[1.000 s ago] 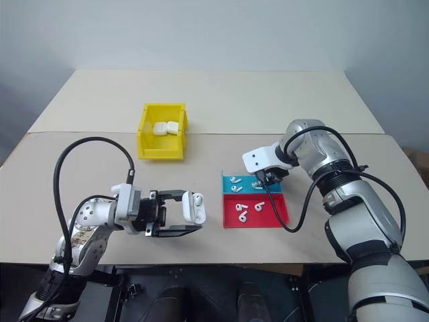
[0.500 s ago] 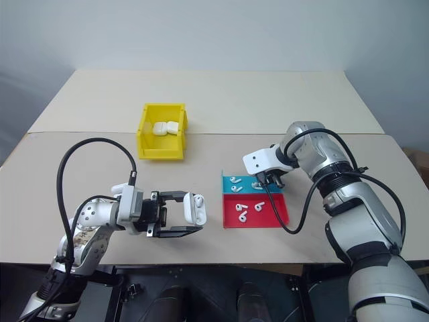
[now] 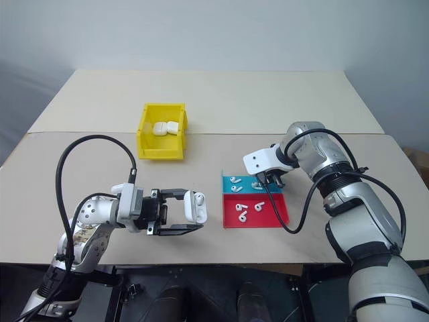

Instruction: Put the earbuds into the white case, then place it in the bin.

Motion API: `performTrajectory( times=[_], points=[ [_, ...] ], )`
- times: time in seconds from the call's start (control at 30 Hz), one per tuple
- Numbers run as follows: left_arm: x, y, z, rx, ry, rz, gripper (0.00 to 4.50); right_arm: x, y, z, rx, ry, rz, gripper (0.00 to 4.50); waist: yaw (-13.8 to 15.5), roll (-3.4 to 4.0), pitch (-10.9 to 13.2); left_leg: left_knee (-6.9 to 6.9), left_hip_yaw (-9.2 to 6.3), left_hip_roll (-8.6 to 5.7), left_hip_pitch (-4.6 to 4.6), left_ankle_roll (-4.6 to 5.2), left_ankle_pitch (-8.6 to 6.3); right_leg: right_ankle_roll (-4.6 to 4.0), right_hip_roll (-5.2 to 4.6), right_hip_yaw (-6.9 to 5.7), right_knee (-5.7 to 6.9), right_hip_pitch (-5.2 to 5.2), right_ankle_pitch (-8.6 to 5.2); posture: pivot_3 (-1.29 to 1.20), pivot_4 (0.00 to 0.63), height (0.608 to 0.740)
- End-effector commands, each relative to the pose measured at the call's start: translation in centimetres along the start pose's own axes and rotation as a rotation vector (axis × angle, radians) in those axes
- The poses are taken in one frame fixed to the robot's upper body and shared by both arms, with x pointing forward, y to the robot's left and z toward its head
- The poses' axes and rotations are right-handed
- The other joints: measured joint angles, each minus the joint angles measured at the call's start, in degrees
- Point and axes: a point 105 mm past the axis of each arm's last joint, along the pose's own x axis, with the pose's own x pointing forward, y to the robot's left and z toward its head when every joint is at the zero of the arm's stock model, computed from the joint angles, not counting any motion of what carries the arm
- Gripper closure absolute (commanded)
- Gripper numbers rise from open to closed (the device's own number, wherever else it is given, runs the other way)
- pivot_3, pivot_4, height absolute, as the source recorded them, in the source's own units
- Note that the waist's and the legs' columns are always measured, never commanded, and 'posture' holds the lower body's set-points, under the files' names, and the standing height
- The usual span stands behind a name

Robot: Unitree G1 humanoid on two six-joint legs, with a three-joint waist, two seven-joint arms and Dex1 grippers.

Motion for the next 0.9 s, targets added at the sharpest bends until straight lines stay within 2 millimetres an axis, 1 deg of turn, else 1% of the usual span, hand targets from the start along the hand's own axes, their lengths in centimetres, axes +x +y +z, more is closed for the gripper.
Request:
performTrajectory(
  times=[0.03, 0.1, 0.17, 0.2, 0.27, 0.33, 0.37, 0.4, 0.47, 0.5, 0.57, 0.7, 0.77, 0.8, 0.83, 0.9],
  points=[
    [0.2, 0.1, 1.0, 0.028, -0.043, 0.003, 1.79, -3.6, -2.1, 0.7, 0.037, -0.071, -0.136, 3.75, 0.01, 0.02, 0.02, 0.0, 0.0, 0.0, 0.0, 0.0, 0.0, 0.0, 0.0, 0.0, 0.0, 0.0, 0.0, 0.0, 0.15, 0.74],
    [0.2, 0.2, 1.3, 0.024, -0.054, 0.012, 1.79, -5.5, -2.8, 1.4, 0.097, -0.154, -0.202, 3.75, 0.06, 0.05, 0.03, 0.0, -0.01, 0.0, -0.01, 0.0, 0.0, 0.0, 0.0, 0.0, 0.0, 0.0, 0.0, 0.0, 0.15, 0.74],
    [0.4, 0.4, 1.7, 0.023, -0.074, 0.024, 1.79, -7.9, -3.4, 2.1, 0.171, -0.271, -0.286, 3.75, 0.13, 0.06, 0.04, 0.0, -0.01, 0.0, -0.02, 0.0, 0.0, 0.0, -0.01, 0.0, -0.01, 0.0, 0.0, 0.0, 0.15, 0.74],
    [0.5, 0.5, 1.9, 0.023, -0.085, 0.03, 1.79, -9.6, -3.5, 2.5, 0.22, -0.352, -0.335, 3.75, 0.18, 0.07, 0.04, 0.0, -0.01, 0.0, -0.02, 0.0, 0.0, 0.0, -0.01, 0.0, 0.0, 0.0, 0.0, 0.0, 0.15, 0.74],
    [0.6, 0.6, 2.2, 0.019, -0.101, 0.038, 1.79, -11.7, -3.2, 3.0, 0.269, -0.456, -0.396, 3.75, 0.29, 0.08, 0.05, 0.0, -0.02, 0.0, -0.03, 0.0, 0.0, 0.0, -0.01, 0.0, 0.0, 0.0, 0.0, 0.0, 0.15, 0.74],
    [0.8, 0.7, 2.5, 0.018, -0.114, 0.037, 1.79, -14.1, -2.4, 3.8, 0.332, -0.599, -0.461, 3.75, 0.69, 0.08, 0.05, -0.02, -0.06, 0.01, -0.04, 0.0, 0.0, 0.0, 0.0, -0.03, -0.02, 0.01, 0.0, 0.0, 0.15, 0.74],
    [1.1, 0.7, 2.6, 0.019, -0.12, 0.035, 1.79, -15.9, -1.9, 4.8, 0.352, -0.742, -0.534, 3.75, 0.87, 0.08, 0.05, -0.01, -0.07, 0.01, -0.03, 0.0, 0.0, 0.0, -0.01, -0.04, -0.03, 0.03, 0.0, 0.0, 0.15, 0.74],
    [1.2, 0.8, 2.7, 0.019, -0.124, 0.034, 1.79, -17.1, -1.3, 5.4, 0.367, -0.834, -0.581, 3.75, 1.14, 0.06, 0.04, -0.02, -0.07, 0.0, -0.02, 0.0, 0.0, 0.0, -0.01, -0.04, -0.04, 0.05, 0.0, 0.0, 0.15, 0.74],
    [1.9, 1.0, 3.1, 0.016, -0.148, 0.036, 1.79, -19.0, 0.6, 6.6, 0.41, -1.026, -0.632, 3.75, 1.51, 0.07, 0.04, 0.0, -0.08, -0.01, -0.02, 0.0, 0.0, 0.0, -0.02, -0.05, -0.04, 0.08, 0.0, 0.0, 0.15, 0.74],
    [2.0, 1.1, 3.2, 0.015, -0.157, 0.036, 1.79, -19.5, 1.4, 7.0, 0.421, -1.077, -0.641, 3.75, 1.63, 0.07, 0.04, 0.0, -0.08, -0.01, -0.01, 0.0, 0.0, 0.01, -0.01, -0.05, -0.02, 0.08, 0.0, 0.0, 0.15, 0.74],
    [2.7, 1.4, 3.5, 0.015, -0.177, 0.031, 1.79, -20.4, 3.2, 7.9, 0.463, -1.256, -0.641, 3.75, 1.69, 0.07, 0.04, 0.03, -0.1, -0.01, -0.01, 0.0, 0.0, 0.01, -0.01, -0.05, 0.0, 0.1, 0.0, 0.0, 0.15, 0.74],
    [3.6, 1.9, 3.9, 0.014, -0.201, 0.022, 1.79, -20.5, 5.6, 9.2, 0.49, -1.42, -0.611, 3.75, 1.64, 0.06, 0.03, 0.04, -0.11, -0.02, 0.03, 0.0, 0.0, 0.02, 0.0, -0.05, -0.02, 0.18, 0.0, 0.0, 0.15, 0.74],
    [4.1, 2.1, 4.2, 0.014, -0.219, 0.01, 1.79, -21.0, 7.4, 10.1, 0.457, -1.572, -0.57, 3.75, 1.48, 0.06, 0.03, 0.03, -0.1, -0.03, 0.02, 0.0, 0.0, 0.02, 0.0, -0.04, -0.04, 0.17, 0.0, 0.0, 0.15, 0.74],
    [4.3, 2.2, 4.3, 0.016, -0.226, 0.005, 1.79, -21.1, 8.0, 10.5, 0.456, -1.63, -0.551, 3.75, 1.41, 0.06, 0.03, 0.02, -0.11, -0.02, 0.03, 0.01, 0.0, 0.02, 0.02, -0.04, -0.03, 0.16, 0.0, 0.0, 0.15, 0.74],
    [4.6, 2.3, 4.4, 0.02, -0.235, 0.003, 1.79, -21.1, 8.5, 11.0, 0.456, -1.668, -0.534, 3.75, 1.36, 0.07, 0.03, 0.0, -0.12, -0.02, 0.03, 0.01, 0.0, 0.02, 0.02, -0.04, -0.04, 0.17, 0.0, 0.0, 0.15, 0.74],
    [4.8, 2.4, 4.4, 0.021, -0.24, 0.005, 1.79, -20.5, 9.1, 11.7, 0.466, -1.666, -0.497, 3.75, 1.34, 0.07, 0.03, 0.0, -0.12, -0.02, 0.03, 0.01, 0.0, 0.02, 0.02, -0.03, -0.03, 0.16, 0.0, 0.0, 0.15, 0.74]
  ],
)
